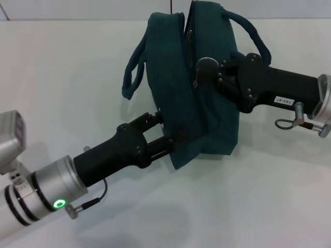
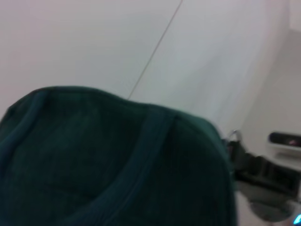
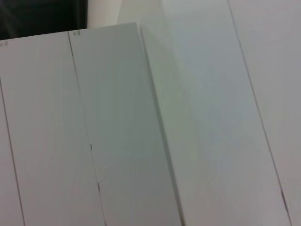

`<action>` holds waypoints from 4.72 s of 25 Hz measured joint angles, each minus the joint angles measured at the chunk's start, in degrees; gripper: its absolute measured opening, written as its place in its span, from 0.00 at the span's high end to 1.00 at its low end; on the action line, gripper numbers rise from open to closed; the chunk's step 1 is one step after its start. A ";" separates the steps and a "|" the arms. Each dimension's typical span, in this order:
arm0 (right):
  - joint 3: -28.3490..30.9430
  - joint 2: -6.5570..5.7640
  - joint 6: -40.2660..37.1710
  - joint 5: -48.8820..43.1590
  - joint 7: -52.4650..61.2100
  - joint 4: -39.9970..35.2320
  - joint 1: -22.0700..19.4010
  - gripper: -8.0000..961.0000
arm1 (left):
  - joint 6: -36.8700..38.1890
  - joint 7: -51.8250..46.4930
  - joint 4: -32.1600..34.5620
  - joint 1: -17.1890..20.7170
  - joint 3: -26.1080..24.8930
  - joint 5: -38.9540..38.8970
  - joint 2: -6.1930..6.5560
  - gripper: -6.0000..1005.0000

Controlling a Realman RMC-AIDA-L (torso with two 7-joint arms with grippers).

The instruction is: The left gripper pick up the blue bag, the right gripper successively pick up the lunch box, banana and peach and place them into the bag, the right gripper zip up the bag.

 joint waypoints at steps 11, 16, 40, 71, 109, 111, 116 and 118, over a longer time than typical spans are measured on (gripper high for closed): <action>-0.17 -0.02 -0.43 0.91 -0.02 1.05 0.12 0.98 | -5.50 2.01 -2.47 -2.33 -0.44 -1.42 -0.23 0.27; -0.16 -0.02 -0.46 1.40 -0.06 1.40 -0.01 0.98 | -5.55 4.33 -2.42 -2.41 -0.44 -1.79 -0.23 0.39; -1.77 -0.01 3.22 13.79 0.33 4.49 0.17 0.98 | -6.00 18.21 -6.06 -2.42 -0.41 -0.70 -0.23 0.89; -12.12 -0.01 3.58 13.74 0.12 1.43 2.75 0.98 | -0.40 13.13 -1.19 1.93 -0.20 -7.47 0.34 0.23; -18.40 -0.01 1.77 26.26 -1.12 2.87 -3.32 0.98 | -1.45 18.07 2.32 2.82 1.07 -11.07 0.60 0.58; -18.53 -0.01 1.84 26.56 -1.26 3.17 -3.45 0.98 | -1.56 18.04 2.83 2.83 1.06 -11.07 0.72 0.63; -17.65 -0.01 2.22 31.61 -4.15 3.70 -4.97 0.98 | -1.68 18.33 3.65 2.95 1.34 -10.84 0.83 0.81; -17.65 -0.03 2.26 34.12 -5.22 3.70 -5.72 0.98 | -1.75 18.41 3.66 3.09 1.37 -10.80 0.83 0.82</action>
